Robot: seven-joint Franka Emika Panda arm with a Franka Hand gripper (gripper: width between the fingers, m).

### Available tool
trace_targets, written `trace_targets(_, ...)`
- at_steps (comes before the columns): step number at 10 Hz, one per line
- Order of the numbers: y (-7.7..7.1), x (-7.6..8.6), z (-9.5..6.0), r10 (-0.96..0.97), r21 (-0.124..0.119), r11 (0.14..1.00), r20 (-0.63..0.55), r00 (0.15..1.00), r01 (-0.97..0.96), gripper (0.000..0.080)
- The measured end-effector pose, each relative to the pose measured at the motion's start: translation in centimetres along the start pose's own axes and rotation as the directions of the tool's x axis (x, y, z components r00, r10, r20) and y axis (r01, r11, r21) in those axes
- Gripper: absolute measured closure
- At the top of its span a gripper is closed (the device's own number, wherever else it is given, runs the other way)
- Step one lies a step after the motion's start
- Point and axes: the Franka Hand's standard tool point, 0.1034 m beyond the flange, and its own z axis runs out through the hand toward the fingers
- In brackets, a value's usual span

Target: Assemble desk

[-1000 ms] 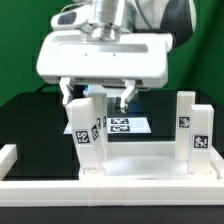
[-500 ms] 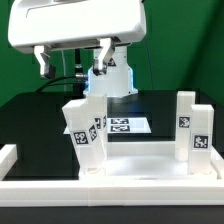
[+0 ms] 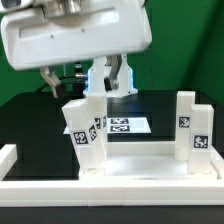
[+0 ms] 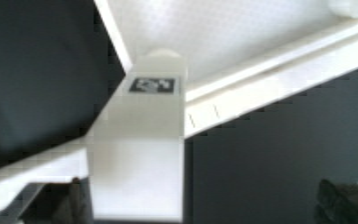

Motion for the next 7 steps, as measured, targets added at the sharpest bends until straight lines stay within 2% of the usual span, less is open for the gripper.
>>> trace_targets(2, 0.3, 0.0, 1.8, -0.002, -0.019, 1.0, -0.037, 0.999, 0.002, 0.0151)
trace_targets(7, 0.3, -0.2, 2.2, 0.014, -0.019, 1.0, -0.032, 0.999, -0.015, 0.0151)
